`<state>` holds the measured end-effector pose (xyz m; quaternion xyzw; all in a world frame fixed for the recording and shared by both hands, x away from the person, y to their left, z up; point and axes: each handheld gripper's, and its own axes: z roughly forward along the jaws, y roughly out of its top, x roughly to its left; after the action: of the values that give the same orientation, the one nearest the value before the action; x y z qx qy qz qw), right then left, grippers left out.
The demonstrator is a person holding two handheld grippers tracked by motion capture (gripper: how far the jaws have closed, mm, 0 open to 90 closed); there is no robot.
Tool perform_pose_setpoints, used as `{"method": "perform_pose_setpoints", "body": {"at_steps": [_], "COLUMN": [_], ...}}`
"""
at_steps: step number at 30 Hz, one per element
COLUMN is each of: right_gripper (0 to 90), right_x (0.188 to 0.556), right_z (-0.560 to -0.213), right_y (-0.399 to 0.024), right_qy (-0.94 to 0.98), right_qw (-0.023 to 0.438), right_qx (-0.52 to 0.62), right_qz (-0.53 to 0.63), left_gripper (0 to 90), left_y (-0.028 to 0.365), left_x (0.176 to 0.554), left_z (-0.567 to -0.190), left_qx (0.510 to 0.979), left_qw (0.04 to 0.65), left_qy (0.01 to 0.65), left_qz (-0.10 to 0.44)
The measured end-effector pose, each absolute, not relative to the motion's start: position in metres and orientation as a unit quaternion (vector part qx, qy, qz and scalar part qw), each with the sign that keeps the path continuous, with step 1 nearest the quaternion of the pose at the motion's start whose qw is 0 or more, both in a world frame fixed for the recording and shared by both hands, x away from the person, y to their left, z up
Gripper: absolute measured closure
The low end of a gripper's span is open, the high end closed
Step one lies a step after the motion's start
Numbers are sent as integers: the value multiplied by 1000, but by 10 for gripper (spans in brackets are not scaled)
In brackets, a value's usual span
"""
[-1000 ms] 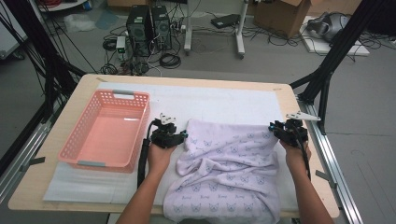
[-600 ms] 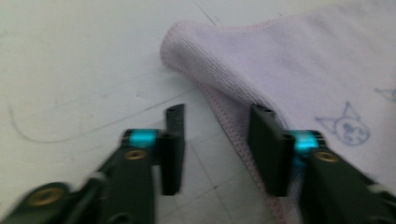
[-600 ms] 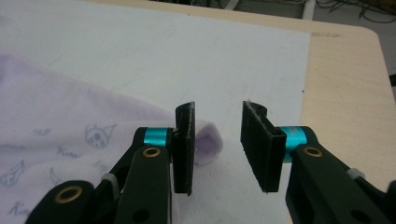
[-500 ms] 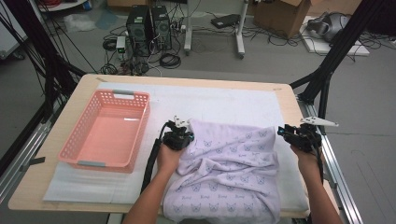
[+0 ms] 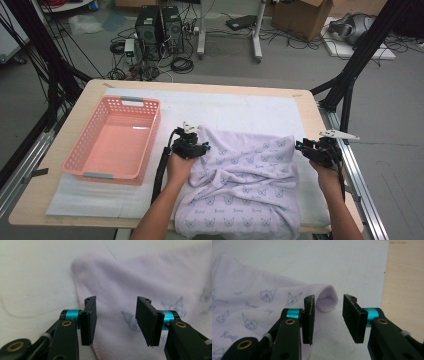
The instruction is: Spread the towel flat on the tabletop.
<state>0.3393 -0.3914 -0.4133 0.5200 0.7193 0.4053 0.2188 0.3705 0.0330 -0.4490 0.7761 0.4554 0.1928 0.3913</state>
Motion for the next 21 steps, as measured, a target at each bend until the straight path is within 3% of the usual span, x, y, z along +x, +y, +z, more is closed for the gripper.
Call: {"method": "perform_pose_setpoints", "body": {"at_steps": [1,3,6,9,11,13,14,19,21], "right_gripper": [575,562,556,550,539,523,513,521,616], "right_x": [339,338,337,336,335,337,339,346,345], "right_z": [-413,-413,-413,-415,-417,-421,-424,-440,-443], "right_y": [-392,-392,-391,-387,-382,-376,-372,-350,-346], "right_qy": [720,717,717,726,733,745,752,796,795], "right_qw": [217,211,206,196,185,169,159,158,181], "right_qx": [518,519,517,509,501,490,485,465,465], "right_qz": [408,414,419,419,422,419,416,354,345], "left_gripper": [592,873,880,879,843,597,519,460,397], "left_y": [31,31,39,63,68,69,70,70,70], "left_x": [369,369,374,382,381,380,378,365,363], "left_z": [-449,-448,-446,-445,-444,-443,-442,-440,-439], "left_qx": [783,788,774,734,730,725,720,717,727], "left_qw": [383,381,369,400,411,419,430,468,475], "left_qy": [443,437,456,495,493,500,501,480,465], "left_qz": [207,207,238,238,235,222,214,190,170]}}
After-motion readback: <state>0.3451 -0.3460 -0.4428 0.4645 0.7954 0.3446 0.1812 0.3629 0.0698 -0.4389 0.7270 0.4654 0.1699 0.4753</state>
